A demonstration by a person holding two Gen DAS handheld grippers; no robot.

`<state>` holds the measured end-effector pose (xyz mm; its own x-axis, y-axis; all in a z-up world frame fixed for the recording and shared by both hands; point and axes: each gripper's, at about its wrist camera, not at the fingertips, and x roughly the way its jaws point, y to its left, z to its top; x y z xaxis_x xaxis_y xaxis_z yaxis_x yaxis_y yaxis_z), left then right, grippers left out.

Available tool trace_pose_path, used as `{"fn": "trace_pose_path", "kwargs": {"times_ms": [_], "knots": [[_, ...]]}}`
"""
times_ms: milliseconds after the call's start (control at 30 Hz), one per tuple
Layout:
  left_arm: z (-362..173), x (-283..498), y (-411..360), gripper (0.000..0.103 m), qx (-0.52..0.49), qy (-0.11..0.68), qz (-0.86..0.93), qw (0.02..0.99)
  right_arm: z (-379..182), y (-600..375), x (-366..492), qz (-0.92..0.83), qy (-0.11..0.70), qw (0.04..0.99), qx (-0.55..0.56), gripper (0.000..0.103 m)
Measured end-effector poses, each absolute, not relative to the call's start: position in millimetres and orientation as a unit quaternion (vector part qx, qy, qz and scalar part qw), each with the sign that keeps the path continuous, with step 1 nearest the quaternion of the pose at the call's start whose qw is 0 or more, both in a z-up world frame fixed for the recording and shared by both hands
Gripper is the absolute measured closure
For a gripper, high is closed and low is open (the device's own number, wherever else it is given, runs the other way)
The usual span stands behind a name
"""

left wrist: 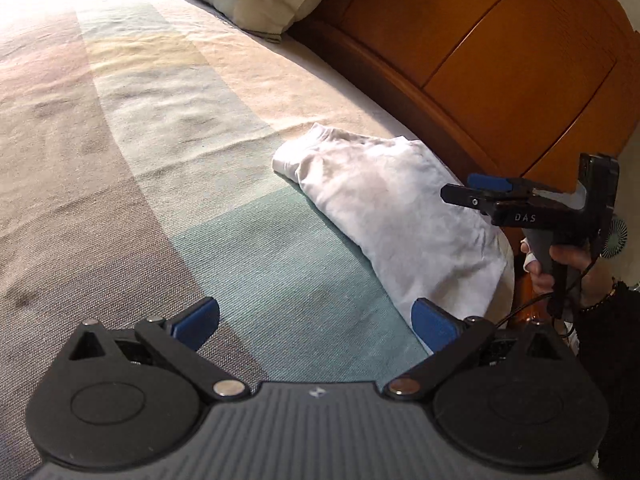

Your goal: Fold clothes

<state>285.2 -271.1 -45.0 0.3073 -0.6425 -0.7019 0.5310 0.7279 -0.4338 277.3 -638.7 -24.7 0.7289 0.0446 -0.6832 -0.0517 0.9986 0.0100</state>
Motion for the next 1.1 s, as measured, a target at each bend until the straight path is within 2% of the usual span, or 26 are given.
{"fn": "trace_pose_path", "kwargs": {"times_ms": [67, 133, 200, 300, 400, 600, 700, 833, 900, 1000, 1100], "knots": [[-46.1, 274.7, -269.8, 0.002, -0.049, 0.461, -0.366, 0.807, -43.5, -630.6, 282.8, 0.017, 0.376, 0.926, -0.033, 0.000], [-45.7, 261.0, -261.6, 0.002, -0.023, 0.456, -0.360, 0.814, -62.3, -648.6, 287.3, 0.007, 0.403, 0.915, 0.013, 0.000], [-42.6, 251.1, -261.6, 0.002, 0.016, 0.438, -0.342, 0.831, -52.8, -654.7, 282.8, -0.012, 0.388, 0.920, 0.054, 0.000], [-39.1, 236.8, -259.3, 0.002, 0.064, 0.407, -0.317, 0.854, -32.4, -634.7, 277.3, 0.008, 0.348, 0.936, 0.048, 0.000], [-37.1, 227.6, -254.2, 0.001, 0.066, 0.406, -0.308, 0.858, -32.3, -602.6, 290.6, 0.038, 0.346, 0.937, 0.007, 0.000], [-34.0, 216.9, -244.4, 0.001, 0.073, 0.412, -0.286, 0.862, -69.2, -555.6, 342.8, 0.010, 0.366, 0.930, -0.034, 0.000], [-27.9, 210.9, -235.5, 0.001, 0.072, 0.407, -0.283, 0.866, -62.2, -540.3, 359.9, 0.008, 0.388, 0.920, -0.044, 0.000], [-25.5, 204.0, -226.3, 0.001, 0.071, 0.403, -0.277, 0.869, -47.4, -526.1, 351.5, 0.034, 0.350, 0.935, -0.051, 0.000], [-25.1, 201.9, -223.0, 0.001, 0.072, 0.406, -0.268, 0.871, -64.8, -519.9, 361.9, 0.040, 0.403, 0.913, -0.047, 0.000], [-19.3, 195.7, -213.9, 0.001, 0.074, 0.402, -0.262, 0.874, -58.7, -514.7, 344.7, 0.045, 0.401, 0.914, -0.033, 0.000], [-16.2, 191.6, -201.5, 0.001, 0.063, 0.401, -0.259, 0.876, -32.9, -517.8, 298.3, 0.066, 0.355, 0.932, 0.003, 0.000]]}}
